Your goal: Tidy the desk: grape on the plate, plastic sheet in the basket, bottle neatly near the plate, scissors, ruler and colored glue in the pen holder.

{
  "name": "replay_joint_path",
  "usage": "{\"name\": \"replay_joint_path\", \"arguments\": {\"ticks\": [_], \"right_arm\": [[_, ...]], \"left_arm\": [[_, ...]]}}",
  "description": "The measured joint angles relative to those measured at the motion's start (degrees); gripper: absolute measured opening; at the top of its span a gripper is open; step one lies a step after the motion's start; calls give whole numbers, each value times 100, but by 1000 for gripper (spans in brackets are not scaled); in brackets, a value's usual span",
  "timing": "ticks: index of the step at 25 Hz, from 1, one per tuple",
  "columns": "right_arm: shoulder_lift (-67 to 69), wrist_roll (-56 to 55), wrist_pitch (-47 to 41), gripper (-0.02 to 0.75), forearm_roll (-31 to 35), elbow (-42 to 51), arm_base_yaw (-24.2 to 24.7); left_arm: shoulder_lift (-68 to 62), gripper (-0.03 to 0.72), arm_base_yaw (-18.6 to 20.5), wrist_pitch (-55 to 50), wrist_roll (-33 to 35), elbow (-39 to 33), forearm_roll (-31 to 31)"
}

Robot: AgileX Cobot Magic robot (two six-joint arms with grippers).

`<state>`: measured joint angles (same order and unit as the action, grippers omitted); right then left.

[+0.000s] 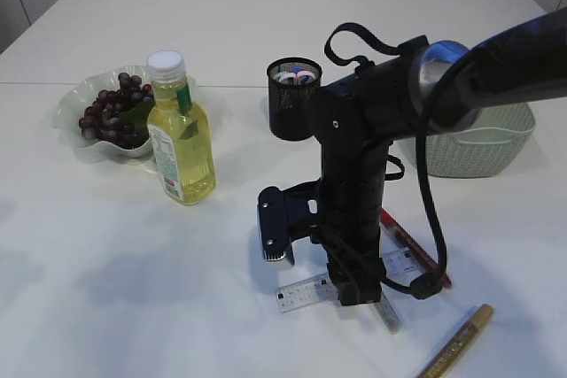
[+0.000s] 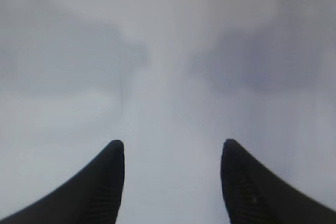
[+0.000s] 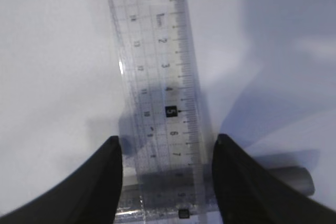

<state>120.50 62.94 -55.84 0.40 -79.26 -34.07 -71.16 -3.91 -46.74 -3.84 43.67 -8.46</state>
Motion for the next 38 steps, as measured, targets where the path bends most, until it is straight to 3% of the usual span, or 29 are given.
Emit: {"name": "replay_joint_path", "arguments": {"ticks": [13, 21, 32, 38], "right_arm": [[63, 0, 3, 436, 0, 0, 0], [63, 0, 24, 310, -40, 0, 0], [8, 0, 93, 303, -80, 0, 0], [-404, 0, 455, 303, 330, 0, 50]], "left_arm": [[0, 424, 0, 2, 0, 0, 0], [0, 424, 0, 25, 0, 0, 0], [0, 422, 0, 84, 0, 0, -10], [0, 421, 0, 60, 0, 0, -21]]}}
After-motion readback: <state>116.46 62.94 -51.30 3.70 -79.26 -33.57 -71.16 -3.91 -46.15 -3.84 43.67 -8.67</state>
